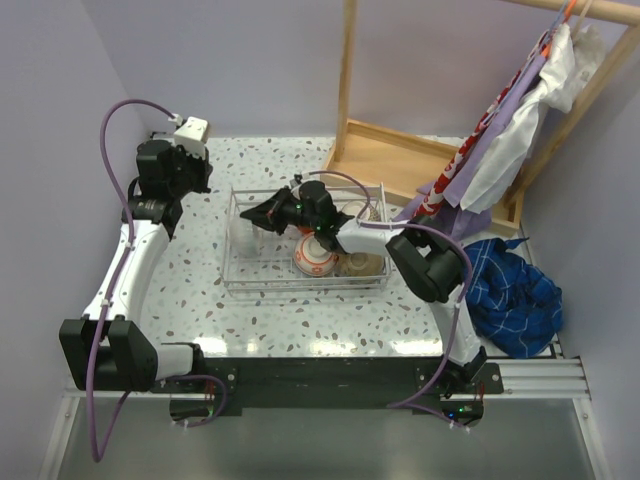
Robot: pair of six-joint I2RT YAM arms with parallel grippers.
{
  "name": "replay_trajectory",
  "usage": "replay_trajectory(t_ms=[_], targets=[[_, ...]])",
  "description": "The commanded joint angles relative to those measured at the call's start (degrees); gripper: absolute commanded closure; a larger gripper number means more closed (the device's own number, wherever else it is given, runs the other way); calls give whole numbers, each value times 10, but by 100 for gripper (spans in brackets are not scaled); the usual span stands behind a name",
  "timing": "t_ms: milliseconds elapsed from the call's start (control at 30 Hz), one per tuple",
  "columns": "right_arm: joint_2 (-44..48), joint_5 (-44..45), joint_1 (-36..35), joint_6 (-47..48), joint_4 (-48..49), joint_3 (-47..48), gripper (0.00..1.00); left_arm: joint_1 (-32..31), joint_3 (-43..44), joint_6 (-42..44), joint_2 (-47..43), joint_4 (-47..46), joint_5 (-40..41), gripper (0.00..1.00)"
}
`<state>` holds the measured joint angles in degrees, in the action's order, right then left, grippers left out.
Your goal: Load the bowls into the dish rack
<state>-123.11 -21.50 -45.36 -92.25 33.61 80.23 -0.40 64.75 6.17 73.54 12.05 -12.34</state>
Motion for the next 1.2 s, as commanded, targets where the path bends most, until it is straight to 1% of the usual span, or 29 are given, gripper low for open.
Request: replay_trajectory(t_ms=[0, 67, 200, 433, 467, 533, 667, 733, 767, 867, 967, 1000, 1067, 1100, 1167], targets=[[-16, -3, -3, -18, 8, 45, 100, -1, -1, 4, -10, -12, -12, 100], [-13, -5, 0, -20, -8, 41, 100, -2, 1, 4, -9, -12, -11, 100], [10, -11, 8, -15, -63, -5, 100, -3, 0, 4, -9, -19, -12, 100], [45, -12, 11, 0, -110, -69, 99, -3, -17, -3, -16, -35, -16, 100], [48, -13, 11, 2, -118, -74, 95, -3, -21, -5, -19, -38, -17, 100], [52, -12, 11, 13, -125, -86, 91, -3, -24, -5, -23, -42, -20, 100], [66, -10, 14, 39, -144, -96, 71, -3, -34, -9, -30, -46, -22, 100], [79, -9, 18, 60, -139, -104, 69, -3, -37, -11, -33, -51, -25, 99], [84, -7, 19, 69, -136, -105, 66, -3, -41, -13, -35, -52, -25, 98], [91, -10, 23, 100, -119, -104, 60, -3, -49, -16, -40, -59, -29, 97], [90, -20, 31, 126, -111, -94, 55, -3, -52, -18, -46, -60, -32, 96], [91, -28, 34, 134, -114, -93, 52, -3, -53, -17, -46, -59, -32, 96], [99, -35, 44, 146, -125, -90, 50, -3, -56, -18, -50, -60, -31, 96], [103, -43, 48, 165, -143, -88, 48, -3, -57, -20, -52, -62, -33, 96], [117, -50, 59, 185, -180, -77, 46, -3, -63, -27, -56, -70, -35, 95]])
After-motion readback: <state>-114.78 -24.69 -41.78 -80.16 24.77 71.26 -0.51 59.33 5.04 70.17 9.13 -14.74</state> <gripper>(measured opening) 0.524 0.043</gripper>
